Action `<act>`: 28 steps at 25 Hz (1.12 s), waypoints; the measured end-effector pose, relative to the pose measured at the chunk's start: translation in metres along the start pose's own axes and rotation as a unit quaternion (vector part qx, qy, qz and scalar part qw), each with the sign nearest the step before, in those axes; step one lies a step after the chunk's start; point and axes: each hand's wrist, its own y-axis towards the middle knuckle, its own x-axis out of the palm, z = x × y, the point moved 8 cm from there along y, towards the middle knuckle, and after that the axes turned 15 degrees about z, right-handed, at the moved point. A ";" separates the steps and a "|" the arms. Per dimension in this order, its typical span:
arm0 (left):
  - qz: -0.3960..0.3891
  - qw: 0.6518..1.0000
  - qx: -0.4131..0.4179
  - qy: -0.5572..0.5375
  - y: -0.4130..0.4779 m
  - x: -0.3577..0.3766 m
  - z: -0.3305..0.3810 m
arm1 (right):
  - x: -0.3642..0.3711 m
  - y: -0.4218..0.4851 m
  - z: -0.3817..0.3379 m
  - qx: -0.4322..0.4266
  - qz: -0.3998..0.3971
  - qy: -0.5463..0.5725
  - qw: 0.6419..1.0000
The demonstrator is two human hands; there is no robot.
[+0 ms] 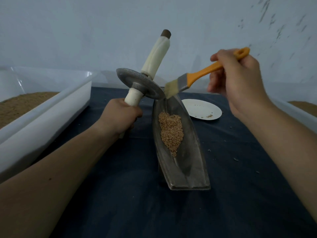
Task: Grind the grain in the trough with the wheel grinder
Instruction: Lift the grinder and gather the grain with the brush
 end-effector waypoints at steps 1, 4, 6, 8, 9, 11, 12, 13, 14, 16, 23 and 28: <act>-0.001 1.000 0.000 0.000 0.000 0.000 0.000 | 0.000 -0.006 0.005 0.007 -0.036 -0.021 0.999; -0.002 1.000 0.001 0.000 0.000 0.001 0.000 | -0.009 -0.023 0.017 0.011 -0.098 -0.049 0.994; 0.001 1.000 0.004 0.004 0.001 0.000 -0.001 | -0.019 -0.029 0.017 0.021 -0.112 -0.020 0.993; 0.001 1.000 0.008 0.008 0.001 0.001 -0.001 | -0.032 -0.027 0.013 0.019 -0.110 0.003 0.994; 0.003 1.000 0.010 0.007 0.001 0.001 -0.001 | -0.040 -0.024 0.013 0.006 -0.105 -0.002 0.994; 0.009 1.000 0.015 0.008 0.003 0.001 -0.002 | -0.055 -0.017 0.014 -0.057 -0.089 -0.074 0.992; 0.013 1.000 0.019 0.010 0.003 0.000 -0.002 | -0.063 -0.015 0.018 -0.105 -0.082 -0.141 0.981; 0.017 0.999 0.025 0.015 0.003 0.000 -0.002 | -0.068 -0.016 0.023 -0.157 -0.084 -0.218 0.959; 0.023 0.999 0.033 0.022 0.002 -0.002 -0.001 | -0.068 -0.020 0.031 -0.204 -0.100 -0.292 0.929; 0.049 0.995 0.068 0.054 -0.001 -0.008 0.003 | -0.063 -0.030 0.052 -0.241 -0.154 -0.389 0.876; 0.133 0.852 0.391 0.322 -0.024 -0.020 0.054 | -0.048 -0.047 0.082 -0.175 -0.258 -0.531 0.788; 0.092 0.795 0.460 0.386 -0.046 -0.002 0.068 | -0.077 -0.045 0.005 -0.146 0.021 -0.352 0.924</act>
